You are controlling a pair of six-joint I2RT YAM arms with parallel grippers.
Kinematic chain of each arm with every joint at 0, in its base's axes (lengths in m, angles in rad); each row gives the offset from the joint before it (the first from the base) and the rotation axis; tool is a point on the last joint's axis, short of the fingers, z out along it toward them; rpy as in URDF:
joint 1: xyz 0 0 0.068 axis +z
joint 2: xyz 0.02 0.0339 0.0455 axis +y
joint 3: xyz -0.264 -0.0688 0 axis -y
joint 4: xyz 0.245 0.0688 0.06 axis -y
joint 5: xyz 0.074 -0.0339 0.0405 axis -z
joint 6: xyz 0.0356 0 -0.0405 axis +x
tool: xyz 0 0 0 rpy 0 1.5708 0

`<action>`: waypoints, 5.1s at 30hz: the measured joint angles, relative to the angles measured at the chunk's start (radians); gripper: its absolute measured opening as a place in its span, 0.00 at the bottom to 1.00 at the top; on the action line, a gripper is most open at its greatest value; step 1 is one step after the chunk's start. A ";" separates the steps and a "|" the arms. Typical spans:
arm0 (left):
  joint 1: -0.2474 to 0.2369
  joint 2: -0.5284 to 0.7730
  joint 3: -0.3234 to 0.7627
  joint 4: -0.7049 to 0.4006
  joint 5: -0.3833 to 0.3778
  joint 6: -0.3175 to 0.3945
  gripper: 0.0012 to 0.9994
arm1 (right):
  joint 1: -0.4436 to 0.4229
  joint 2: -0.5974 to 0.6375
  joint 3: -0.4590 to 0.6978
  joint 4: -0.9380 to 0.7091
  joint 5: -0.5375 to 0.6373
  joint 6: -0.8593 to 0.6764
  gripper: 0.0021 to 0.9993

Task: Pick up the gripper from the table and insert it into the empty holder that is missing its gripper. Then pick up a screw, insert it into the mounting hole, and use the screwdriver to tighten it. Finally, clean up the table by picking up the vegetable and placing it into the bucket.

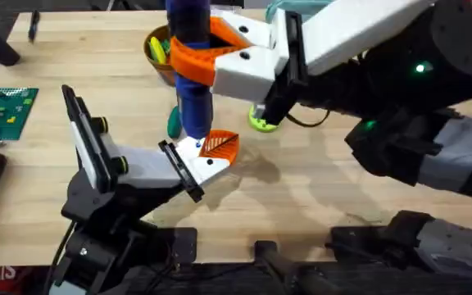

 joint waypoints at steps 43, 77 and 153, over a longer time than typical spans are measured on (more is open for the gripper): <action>0.000 0.000 0.000 0.000 0.000 0.000 0.02 | 0.015 0.018 0.000 0.004 0.027 0.000 0.04; 0.000 0.000 0.000 0.000 0.000 0.000 0.02 | 0.015 0.018 0.000 -0.020 0.027 -0.029 0.04; 0.000 0.000 0.000 0.000 0.000 -0.007 0.02 | 0.017 0.019 -0.002 -0.019 0.034 -0.026 0.05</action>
